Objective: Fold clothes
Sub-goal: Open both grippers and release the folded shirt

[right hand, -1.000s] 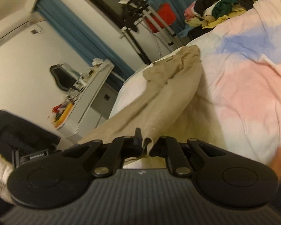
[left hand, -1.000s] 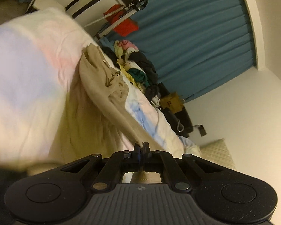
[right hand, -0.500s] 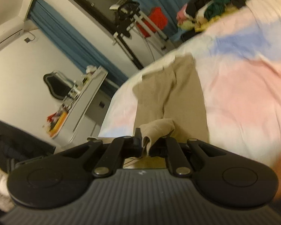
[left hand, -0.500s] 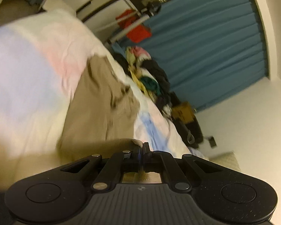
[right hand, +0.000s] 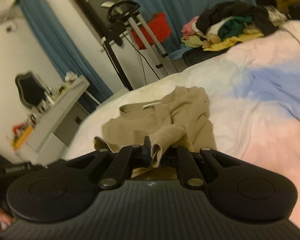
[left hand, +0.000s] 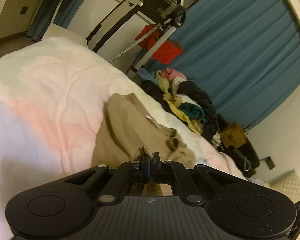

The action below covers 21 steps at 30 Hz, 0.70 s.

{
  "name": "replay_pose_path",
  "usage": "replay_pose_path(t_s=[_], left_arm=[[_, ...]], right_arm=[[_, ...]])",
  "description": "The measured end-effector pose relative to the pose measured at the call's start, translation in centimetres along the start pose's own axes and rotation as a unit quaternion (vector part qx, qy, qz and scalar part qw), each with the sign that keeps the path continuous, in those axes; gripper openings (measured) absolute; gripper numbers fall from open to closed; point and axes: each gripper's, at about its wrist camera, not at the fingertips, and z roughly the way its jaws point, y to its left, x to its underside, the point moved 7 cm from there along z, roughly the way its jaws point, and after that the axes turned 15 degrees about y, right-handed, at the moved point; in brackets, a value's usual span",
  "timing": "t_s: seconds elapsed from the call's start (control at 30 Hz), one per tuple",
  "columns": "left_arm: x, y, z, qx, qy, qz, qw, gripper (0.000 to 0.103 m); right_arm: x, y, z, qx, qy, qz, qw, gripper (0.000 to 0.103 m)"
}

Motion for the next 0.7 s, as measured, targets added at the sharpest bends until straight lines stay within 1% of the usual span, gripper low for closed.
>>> replay_pose_path(t_s=[0.13,0.23,0.37,0.4,0.43,0.47,0.5,0.53,0.57,0.6,0.63,0.7], left_arm=[[-0.6,1.3,4.6,-0.036,0.012,0.032,0.9987,0.002],[-0.7,1.6,7.0,-0.063,0.018,0.063,0.9958,0.002],[-0.3,1.4,7.6,-0.080,0.020,0.095,0.9920,0.003],[-0.2,1.2,7.5,-0.082,0.021,0.101,0.9913,0.006],[-0.2,1.0,7.4,-0.085,0.022,0.106,0.9905,0.016],[0.0,0.6,6.9,-0.082,0.019,0.112,0.9902,0.024],[0.1,0.2,6.4,-0.079,0.015,0.118,0.9898,0.041],[0.4,-0.2,5.7,-0.079,0.007,0.125,0.9890,0.055],[0.6,-0.6,5.0,-0.080,-0.002,0.132,0.9880,0.061],[1.0,-1.2,4.1,-0.083,-0.013,0.142,0.9862,0.070],[1.4,-1.7,3.3,-0.084,-0.020,0.151,0.9847,0.073],[2.5,-2.7,1.6,-0.078,-0.027,0.164,0.9830,0.075]], right_arm=[[0.4,-2.2,4.1,0.012,0.022,0.004,1.000,0.010],[0.8,-3.7,6.5,0.019,0.040,0.012,0.999,0.011],[0.8,-4.1,7.6,0.023,0.056,0.015,0.998,0.011],[0.7,-4.0,7.7,0.025,0.058,0.013,0.998,0.012],[0.6,-3.8,7.6,0.026,0.058,0.007,0.998,0.014],[0.6,-3.6,7.4,0.028,0.058,0.000,0.998,0.027],[0.6,-3.2,7.0,0.028,0.053,-0.007,0.998,0.040],[0.6,-2.8,6.5,0.026,0.044,-0.012,0.999,0.068],[0.7,-2.5,5.8,0.023,0.033,-0.015,0.999,0.089],[0.7,-2.1,5.1,0.025,0.022,-0.018,0.999,0.092],[0.8,-1.7,4.3,0.030,0.011,-0.023,0.999,0.092],[1.1,-0.8,2.8,0.039,-0.002,-0.036,0.999,0.092]])
